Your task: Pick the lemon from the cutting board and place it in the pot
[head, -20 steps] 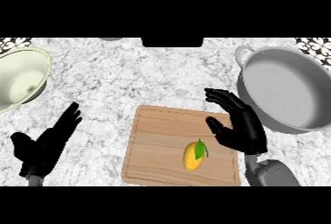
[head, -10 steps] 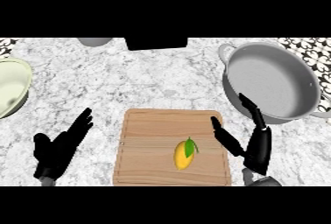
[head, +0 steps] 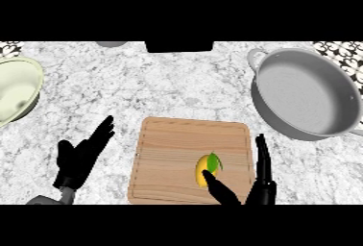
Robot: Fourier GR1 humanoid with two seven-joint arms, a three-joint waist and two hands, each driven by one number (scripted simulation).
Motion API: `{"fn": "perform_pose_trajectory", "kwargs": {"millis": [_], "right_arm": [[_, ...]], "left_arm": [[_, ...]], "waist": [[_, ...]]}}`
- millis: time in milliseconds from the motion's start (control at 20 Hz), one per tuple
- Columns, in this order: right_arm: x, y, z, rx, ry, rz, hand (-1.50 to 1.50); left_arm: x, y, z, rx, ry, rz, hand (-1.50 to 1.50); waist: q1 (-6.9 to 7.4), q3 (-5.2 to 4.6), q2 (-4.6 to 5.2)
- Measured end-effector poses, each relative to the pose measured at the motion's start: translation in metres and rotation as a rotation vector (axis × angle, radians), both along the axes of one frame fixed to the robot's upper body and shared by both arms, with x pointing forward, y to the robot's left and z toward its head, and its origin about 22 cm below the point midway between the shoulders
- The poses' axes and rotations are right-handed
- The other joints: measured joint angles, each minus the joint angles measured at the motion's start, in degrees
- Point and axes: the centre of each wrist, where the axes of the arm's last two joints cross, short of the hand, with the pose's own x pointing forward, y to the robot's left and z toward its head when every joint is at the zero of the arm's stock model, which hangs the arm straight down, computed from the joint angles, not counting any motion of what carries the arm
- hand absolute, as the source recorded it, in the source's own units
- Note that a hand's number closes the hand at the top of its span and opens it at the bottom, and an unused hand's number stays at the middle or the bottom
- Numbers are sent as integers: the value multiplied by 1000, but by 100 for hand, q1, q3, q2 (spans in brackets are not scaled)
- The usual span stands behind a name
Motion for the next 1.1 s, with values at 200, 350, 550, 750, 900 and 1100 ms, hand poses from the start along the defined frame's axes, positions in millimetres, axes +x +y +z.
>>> {"fn": "perform_pose_trajectory", "kwargs": {"millis": [200, 350, 550, 750, 900, 1100], "right_arm": [[-12, 9, 15, 71, 103, -14, -150], [-11, 10, 32, 121, 183, -32, -150], [0, 16, 47, 152, 332, -21, -150], [6, 25, 53, 141, 507, 18, -150], [12, 31, 50, 112, 581, 24, -150], [13, 30, 42, 84, 606, 10, -150]], "left_arm": [[4, -4, -1, 0, -4, -12, 0], [10, -3, 1, 3, -7, -22, 0], [16, -11, 0, 3, -9, -34, 0], [16, -15, -4, -1, -9, -45, 0], [18, -15, -10, -3, -9, -48, 0], [25, -15, -8, -10, -4, -47, 0]], "waist": [[70, 2, 20], [128, 8, 30], [214, 20, 42], [258, 32, 40], [266, 39, 38], [263, 45, 31]]}}
